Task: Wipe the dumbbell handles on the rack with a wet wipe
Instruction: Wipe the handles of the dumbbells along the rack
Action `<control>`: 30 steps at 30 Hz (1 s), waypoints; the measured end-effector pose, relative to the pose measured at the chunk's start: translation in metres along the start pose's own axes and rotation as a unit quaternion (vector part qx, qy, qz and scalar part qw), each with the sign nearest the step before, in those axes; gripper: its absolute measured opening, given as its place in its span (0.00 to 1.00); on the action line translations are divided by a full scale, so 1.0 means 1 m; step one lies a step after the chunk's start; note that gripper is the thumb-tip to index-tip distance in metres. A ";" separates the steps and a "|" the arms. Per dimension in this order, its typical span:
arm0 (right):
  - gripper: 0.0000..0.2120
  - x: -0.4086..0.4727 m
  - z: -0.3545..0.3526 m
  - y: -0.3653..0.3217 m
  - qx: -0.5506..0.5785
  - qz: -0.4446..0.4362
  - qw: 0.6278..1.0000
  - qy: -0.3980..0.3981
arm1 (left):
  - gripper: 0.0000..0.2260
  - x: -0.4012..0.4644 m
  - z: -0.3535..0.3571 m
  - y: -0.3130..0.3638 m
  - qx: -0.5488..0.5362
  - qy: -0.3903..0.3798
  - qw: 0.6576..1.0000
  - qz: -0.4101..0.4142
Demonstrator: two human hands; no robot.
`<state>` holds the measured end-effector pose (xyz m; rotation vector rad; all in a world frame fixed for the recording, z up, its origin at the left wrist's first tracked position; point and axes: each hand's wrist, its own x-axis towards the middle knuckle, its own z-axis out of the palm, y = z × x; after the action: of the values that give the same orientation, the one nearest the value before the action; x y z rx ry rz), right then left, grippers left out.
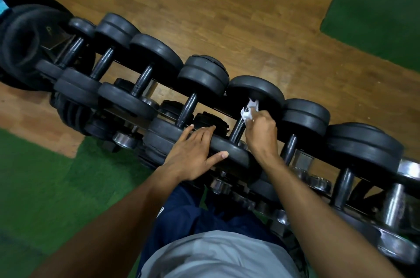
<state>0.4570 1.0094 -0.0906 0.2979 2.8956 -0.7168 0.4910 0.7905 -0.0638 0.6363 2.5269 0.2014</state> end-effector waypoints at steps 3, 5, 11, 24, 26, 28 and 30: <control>0.10 -0.004 0.007 0.004 0.031 0.060 0.998 -0.017 | 0.45 0.000 0.001 -0.001 0.001 0.000 1.000 0.002; 0.09 0.000 0.005 0.005 0.086 0.092 0.992 -0.030 | 0.46 0.000 0.001 -0.001 0.003 -0.001 1.000 0.002; 0.13 0.029 -0.003 0.001 0.273 0.268 0.924 -0.010 | 0.45 0.000 0.002 -0.002 0.003 0.000 1.000 0.004; 0.09 0.031 -0.006 0.010 0.473 0.338 0.805 -0.117 | 0.45 0.000 0.004 -0.004 0.004 0.010 1.000 0.004; 0.09 0.035 -0.002 0.010 0.476 0.353 0.799 -0.101 | 0.45 0.000 0.004 -0.004 0.003 0.011 1.000 0.003; 0.07 0.032 -0.001 0.008 0.471 0.360 0.796 -0.122 | 0.45 0.000 0.003 -0.003 -0.001 0.010 1.000 0.002; 0.07 0.024 -0.001 0.009 0.454 0.357 0.799 -0.169 | 0.45 0.001 0.003 -0.003 -0.003 0.010 1.000 0.001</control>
<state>0.4352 1.0218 -0.0980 1.1247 1.6627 -1.6775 0.4913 0.7884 -0.0677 0.6374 2.5442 0.2172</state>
